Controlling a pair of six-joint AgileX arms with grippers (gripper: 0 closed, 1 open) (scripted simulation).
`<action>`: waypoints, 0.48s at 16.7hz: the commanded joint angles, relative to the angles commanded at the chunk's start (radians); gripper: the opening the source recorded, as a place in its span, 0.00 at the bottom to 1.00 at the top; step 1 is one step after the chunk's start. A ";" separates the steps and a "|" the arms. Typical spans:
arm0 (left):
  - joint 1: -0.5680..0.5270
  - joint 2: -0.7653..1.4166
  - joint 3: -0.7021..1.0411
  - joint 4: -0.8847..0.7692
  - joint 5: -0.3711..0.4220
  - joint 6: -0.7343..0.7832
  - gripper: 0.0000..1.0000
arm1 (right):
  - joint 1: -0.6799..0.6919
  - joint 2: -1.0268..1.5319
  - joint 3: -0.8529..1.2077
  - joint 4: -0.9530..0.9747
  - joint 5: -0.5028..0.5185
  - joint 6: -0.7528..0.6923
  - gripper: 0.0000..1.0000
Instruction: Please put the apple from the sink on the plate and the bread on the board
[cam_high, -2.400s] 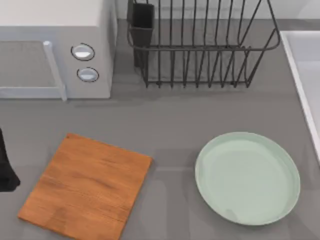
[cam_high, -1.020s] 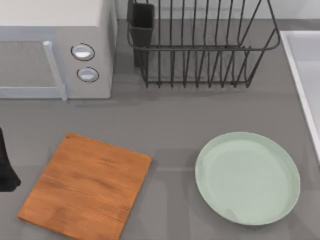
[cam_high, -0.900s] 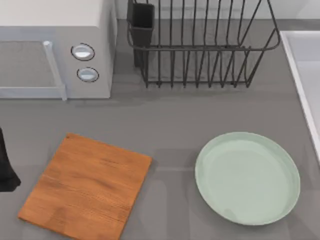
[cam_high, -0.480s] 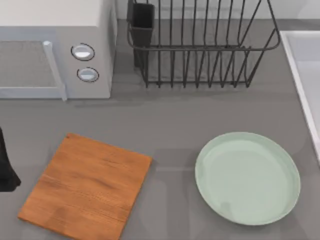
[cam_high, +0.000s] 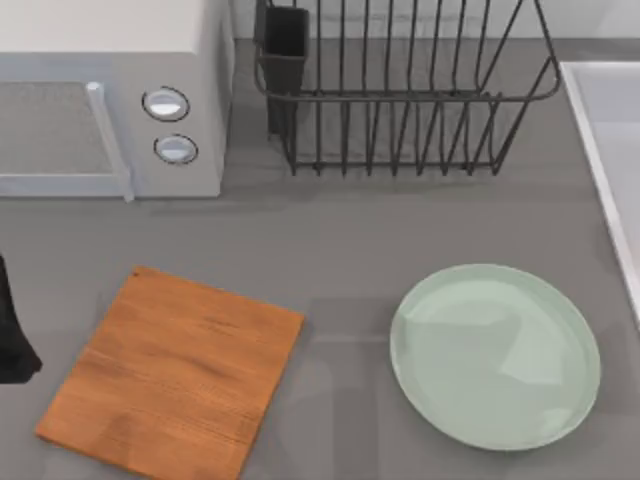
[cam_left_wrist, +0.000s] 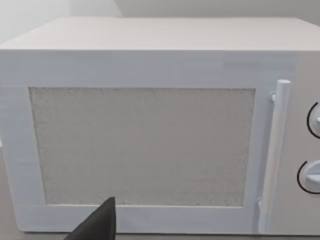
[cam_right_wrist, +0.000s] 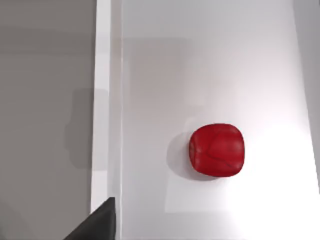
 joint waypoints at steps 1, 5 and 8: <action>0.000 0.000 0.000 0.000 0.000 0.000 1.00 | -0.011 0.109 0.079 -0.052 0.000 -0.011 1.00; 0.000 0.000 0.000 0.000 0.000 0.000 1.00 | -0.053 0.508 0.363 -0.238 0.001 -0.049 1.00; 0.000 0.000 0.000 0.000 0.000 0.000 1.00 | -0.076 0.733 0.525 -0.345 0.001 -0.070 1.00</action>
